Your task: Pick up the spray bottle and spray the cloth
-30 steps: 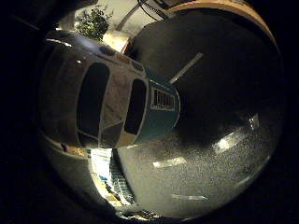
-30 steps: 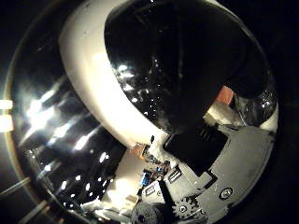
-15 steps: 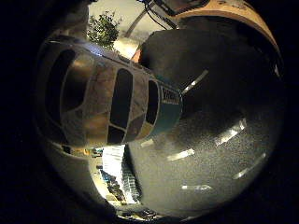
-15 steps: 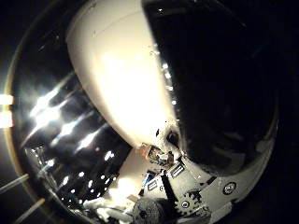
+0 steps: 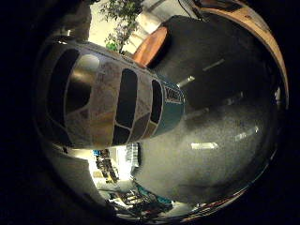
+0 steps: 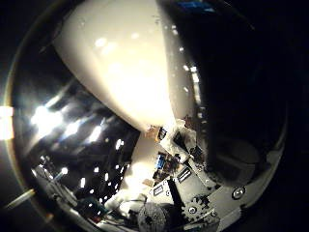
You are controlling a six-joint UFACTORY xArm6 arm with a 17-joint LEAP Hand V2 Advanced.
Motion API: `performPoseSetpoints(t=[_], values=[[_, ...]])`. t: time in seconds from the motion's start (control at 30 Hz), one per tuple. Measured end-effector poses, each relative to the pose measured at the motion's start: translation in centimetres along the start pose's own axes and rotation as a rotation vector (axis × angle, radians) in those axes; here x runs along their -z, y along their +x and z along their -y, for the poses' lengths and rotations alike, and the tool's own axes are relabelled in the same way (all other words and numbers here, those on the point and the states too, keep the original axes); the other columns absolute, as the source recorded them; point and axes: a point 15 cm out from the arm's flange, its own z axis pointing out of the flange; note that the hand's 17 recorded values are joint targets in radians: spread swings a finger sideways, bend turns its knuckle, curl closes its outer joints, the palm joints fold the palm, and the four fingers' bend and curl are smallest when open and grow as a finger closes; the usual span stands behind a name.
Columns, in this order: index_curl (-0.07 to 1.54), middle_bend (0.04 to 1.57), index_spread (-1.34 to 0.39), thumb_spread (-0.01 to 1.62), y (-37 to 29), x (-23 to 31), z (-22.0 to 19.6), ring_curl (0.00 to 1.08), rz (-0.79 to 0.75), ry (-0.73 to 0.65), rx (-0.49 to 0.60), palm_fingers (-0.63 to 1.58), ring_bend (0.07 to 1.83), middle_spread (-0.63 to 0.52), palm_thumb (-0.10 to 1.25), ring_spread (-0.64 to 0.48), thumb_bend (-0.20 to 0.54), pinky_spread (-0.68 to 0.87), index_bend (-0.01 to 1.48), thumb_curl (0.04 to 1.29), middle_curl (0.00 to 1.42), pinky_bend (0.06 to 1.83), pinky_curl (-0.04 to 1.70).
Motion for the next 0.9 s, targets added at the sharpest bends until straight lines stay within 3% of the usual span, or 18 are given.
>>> performPoseSetpoints(t=[0.23, 0.9], values=[[0.86, 1.23, -0.30, 1.09, -2.3, -0.3, -0.2, 0.62, -0.053, -0.064, 0.026, 1.13, 1.33, -0.16, 0.83, -0.20, -0.017, -0.26, 0.99, 0.43, 0.74, 1.13, 0.94], [0.87, 1.26, -0.26, 1.12, -14.0, -5.5, -2.5, 0.67, -0.108, -0.445, 0.071, 1.10, 1.38, -0.18, 0.85, -0.22, -0.010, -0.25, 1.09, 0.46, 0.80, 1.11, 1.17]])
